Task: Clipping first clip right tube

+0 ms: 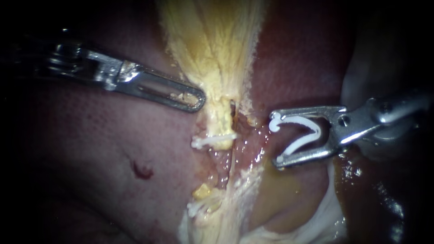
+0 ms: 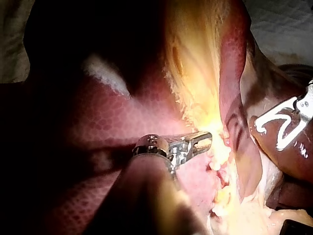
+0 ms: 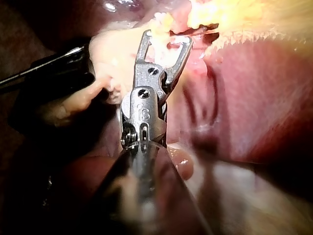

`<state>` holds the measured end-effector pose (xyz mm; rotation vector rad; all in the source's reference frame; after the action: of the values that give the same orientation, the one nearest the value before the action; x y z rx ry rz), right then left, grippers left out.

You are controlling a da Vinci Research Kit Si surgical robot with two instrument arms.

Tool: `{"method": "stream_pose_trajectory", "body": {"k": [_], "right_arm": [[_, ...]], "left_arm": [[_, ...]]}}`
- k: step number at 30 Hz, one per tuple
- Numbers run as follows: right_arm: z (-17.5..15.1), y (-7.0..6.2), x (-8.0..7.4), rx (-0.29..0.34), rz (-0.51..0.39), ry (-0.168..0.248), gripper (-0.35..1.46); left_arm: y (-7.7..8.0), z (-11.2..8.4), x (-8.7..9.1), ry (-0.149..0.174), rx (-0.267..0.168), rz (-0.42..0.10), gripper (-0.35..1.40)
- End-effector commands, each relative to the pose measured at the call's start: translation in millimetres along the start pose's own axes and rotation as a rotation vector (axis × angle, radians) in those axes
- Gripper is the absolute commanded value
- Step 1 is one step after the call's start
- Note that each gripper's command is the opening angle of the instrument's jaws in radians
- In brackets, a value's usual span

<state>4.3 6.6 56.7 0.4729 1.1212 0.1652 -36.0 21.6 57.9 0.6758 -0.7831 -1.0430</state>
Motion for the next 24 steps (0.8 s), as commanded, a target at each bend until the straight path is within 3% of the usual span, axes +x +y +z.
{"method": "stream_pose_trajectory", "body": {"k": [1,6,13,24], "right_arm": [[0.0,0.0,0.0,-0.001,0.0,0.003,0.49],[0.0,0.0,0.0,-0.001,0.0,0.003,0.49],[0.1,0.0,0.1,0.002,0.0,0.003,0.49],[0.4,-0.1,0.3,0.007,0.0,0.004,0.49]], "left_arm": [[0.0,-0.5,0.0,-0.002,-0.002,-0.001,-0.35],[-0.2,-3.4,-0.2,-0.023,-0.008,-0.006,-0.35],[0.0,-7.5,-2.6,-0.074,-0.023,-0.039,-0.35],[0.7,-8.0,-2.1,-0.089,-0.046,-0.046,-0.35]]}}
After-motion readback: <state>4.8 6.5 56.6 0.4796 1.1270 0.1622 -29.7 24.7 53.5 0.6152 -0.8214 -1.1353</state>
